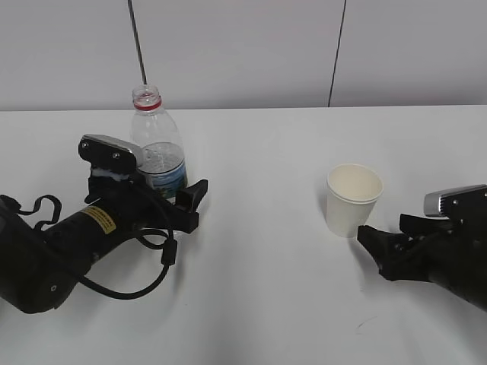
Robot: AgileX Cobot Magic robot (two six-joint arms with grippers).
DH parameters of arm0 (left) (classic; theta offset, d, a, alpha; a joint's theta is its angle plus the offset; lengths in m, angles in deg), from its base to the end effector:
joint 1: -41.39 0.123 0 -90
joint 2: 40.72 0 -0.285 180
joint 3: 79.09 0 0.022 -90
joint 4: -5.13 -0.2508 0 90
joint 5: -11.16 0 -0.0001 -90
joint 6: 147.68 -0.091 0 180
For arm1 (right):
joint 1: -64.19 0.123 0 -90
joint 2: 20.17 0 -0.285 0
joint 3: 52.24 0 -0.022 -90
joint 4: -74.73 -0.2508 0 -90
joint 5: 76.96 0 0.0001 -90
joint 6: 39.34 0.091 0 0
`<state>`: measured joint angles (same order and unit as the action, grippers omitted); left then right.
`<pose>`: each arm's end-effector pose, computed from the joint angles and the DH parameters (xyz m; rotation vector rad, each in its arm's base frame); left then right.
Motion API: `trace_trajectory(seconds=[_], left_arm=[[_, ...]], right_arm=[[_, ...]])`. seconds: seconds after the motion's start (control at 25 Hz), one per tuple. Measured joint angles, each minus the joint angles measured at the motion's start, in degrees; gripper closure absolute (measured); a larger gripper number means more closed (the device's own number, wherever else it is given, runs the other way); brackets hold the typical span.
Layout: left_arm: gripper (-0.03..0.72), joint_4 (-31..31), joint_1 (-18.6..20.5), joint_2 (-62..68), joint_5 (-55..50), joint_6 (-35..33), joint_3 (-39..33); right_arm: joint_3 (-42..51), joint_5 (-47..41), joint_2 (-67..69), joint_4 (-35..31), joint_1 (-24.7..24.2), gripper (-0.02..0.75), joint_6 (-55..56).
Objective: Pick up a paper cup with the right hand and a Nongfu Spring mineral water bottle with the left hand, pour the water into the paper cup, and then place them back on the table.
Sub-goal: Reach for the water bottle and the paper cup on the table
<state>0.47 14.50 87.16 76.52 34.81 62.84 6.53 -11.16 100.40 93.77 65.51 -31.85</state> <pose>0.3059 -0.1627 0.0931 0.4572 1.7147 -0.4125 0.2480 0.0328 0.0814 -0.2261 1.9827 0.3107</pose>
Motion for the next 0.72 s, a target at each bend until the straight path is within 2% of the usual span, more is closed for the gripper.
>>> trace_trajectory(seconds=[0.28,0.72], left_arm=[[0.094,-0.1,0.0,0.0,0.0,0.0,0.0],[0.095,-0.1,0.0,0.0,0.0,0.0,0.0]], right_arm=[[-6.2,0.0,5.7,2.5,0.0,0.131,1.5],[-13.1,0.0,7.3,5.2,0.1,0.130,1.8]])
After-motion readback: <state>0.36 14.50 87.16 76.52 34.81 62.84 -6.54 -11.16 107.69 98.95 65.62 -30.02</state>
